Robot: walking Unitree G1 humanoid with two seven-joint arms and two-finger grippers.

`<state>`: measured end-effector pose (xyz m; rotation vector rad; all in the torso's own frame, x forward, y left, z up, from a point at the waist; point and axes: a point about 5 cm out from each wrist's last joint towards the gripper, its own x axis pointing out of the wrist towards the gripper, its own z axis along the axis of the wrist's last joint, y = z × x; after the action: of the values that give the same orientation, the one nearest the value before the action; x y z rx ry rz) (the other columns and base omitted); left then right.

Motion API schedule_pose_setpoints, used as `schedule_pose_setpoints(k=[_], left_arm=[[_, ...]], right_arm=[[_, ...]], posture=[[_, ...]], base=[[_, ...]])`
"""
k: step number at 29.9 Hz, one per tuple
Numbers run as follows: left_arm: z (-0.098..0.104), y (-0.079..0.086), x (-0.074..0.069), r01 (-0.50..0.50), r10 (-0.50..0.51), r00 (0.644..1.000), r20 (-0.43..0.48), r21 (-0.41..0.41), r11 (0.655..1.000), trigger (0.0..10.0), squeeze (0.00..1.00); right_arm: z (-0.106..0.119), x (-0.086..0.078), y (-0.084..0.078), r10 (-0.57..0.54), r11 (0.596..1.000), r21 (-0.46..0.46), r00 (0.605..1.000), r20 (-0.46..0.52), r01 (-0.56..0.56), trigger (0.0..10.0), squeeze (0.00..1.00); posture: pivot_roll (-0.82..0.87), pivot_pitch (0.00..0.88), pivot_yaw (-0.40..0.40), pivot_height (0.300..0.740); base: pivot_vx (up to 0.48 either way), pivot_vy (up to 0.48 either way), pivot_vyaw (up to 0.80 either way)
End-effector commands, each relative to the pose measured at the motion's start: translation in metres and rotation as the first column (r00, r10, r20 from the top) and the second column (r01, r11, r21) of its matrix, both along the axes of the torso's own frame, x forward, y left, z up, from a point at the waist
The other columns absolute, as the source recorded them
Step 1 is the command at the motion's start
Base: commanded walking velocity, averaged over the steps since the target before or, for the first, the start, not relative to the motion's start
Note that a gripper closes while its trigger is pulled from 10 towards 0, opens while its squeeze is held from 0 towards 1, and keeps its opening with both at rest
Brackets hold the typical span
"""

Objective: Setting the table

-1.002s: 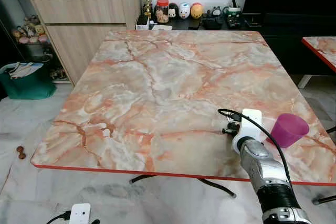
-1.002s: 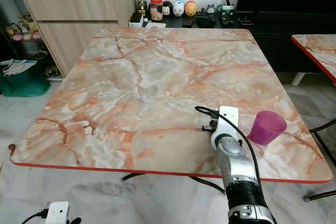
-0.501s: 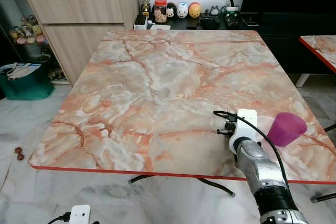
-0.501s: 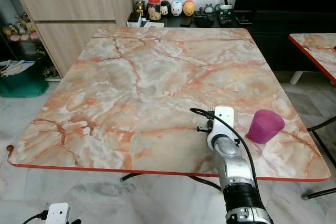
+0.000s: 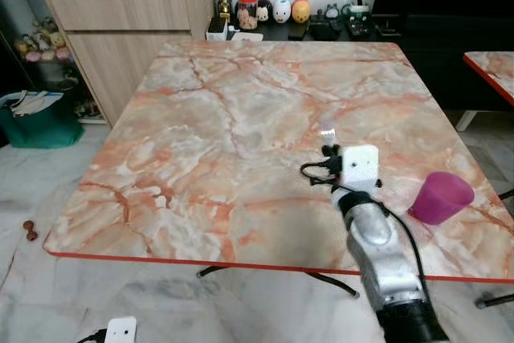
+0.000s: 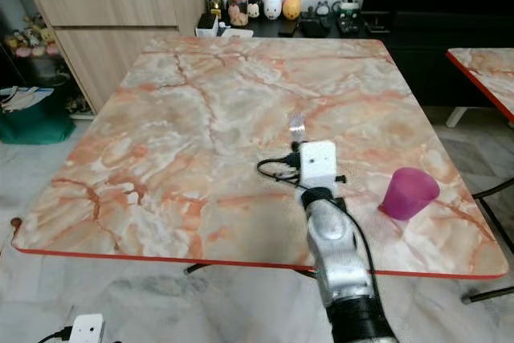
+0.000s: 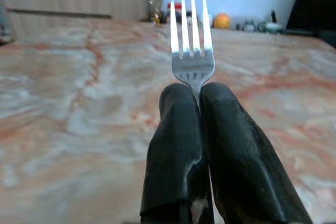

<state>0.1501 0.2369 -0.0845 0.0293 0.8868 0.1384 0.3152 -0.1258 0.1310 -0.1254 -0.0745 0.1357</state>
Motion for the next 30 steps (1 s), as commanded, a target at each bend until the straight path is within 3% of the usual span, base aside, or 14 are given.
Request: schedule_pose_setpoints(k=[1,3,5,11,20,23,27,30], left_arm=[[-0.003,0.004,-0.01,-0.009,0.009,0.999,-0.045,0.01,1.0,10.0,0.0],[-0.004,0.004,-0.012,-0.006,0.007,0.999,-0.054,0.011,1.0,10.0,0.0],[-0.005,0.004,-0.014,-0.001,0.001,0.998,-0.061,0.009,1.0,10.0,0.0],[-0.005,0.004,-0.014,-0.001,0.001,0.998,-0.061,0.009,1.0,10.0,0.0],[-0.005,0.005,-0.014,0.005,-0.004,0.998,-0.062,0.019,1.0,10.0,0.0],[-0.004,0.006,-0.013,0.006,-0.005,0.998,-0.063,0.024,1.0,10.0,0.0],[-0.004,0.006,-0.012,0.008,-0.007,0.998,-0.061,0.024,1.0,10.0,0.0],[-0.004,0.006,-0.014,0.009,-0.008,0.998,-0.059,0.024,1.0,10.0,0.0]], right_arm=[[0.015,-0.006,0.004,0.028,0.999,-0.033,0.995,0.1,-0.025,10.0,0.0],[0.02,-0.012,0.005,0.038,0.996,-0.083,0.985,0.166,-0.025,10.0,0.0],[0.025,-0.016,0.003,0.019,0.998,-0.068,0.978,0.209,-0.005,10.0,0.0],[0.034,-0.018,0.006,0.039,0.994,-0.107,0.96,0.276,-0.01,10.0,0.0],[0.037,-0.013,0.007,0.031,0.995,-0.101,0.959,0.281,-0.003,10.0,0.0],[0.049,-0.01,0.01,0.032,0.996,-0.085,0.946,0.324,-0.005,10.0,0.0],[0.062,-0.015,0.014,0.056,0.997,-0.077,0.927,0.371,-0.029,10.0,0.0],[0.05,-0.023,0.008,0.045,0.995,-0.095,0.939,0.34,-0.013,10.0,0.0]], posture=[[-0.05,0.0,0.008,0.707],[-0.07,0.0,0.018,0.707],[-0.07,0.0,0.017,0.707],[-0.07,0.0,0.017,0.707],[-0.07,0.0,0.018,0.707],[-0.07,0.0,0.017,0.707],[-0.06,0.0,0.009,0.707],[-0.06,0.0,0.008,0.707]], base=[[0.0,0.0,0.0],[0.0,0.0,0.0],[0.0,0.0,0.0],[0.0,0.0,0.0],[0.0,0.0,0.0],[0.0,0.0,0.0],[0.0,0.0,0.0],[0.0,0.0,0.0]])
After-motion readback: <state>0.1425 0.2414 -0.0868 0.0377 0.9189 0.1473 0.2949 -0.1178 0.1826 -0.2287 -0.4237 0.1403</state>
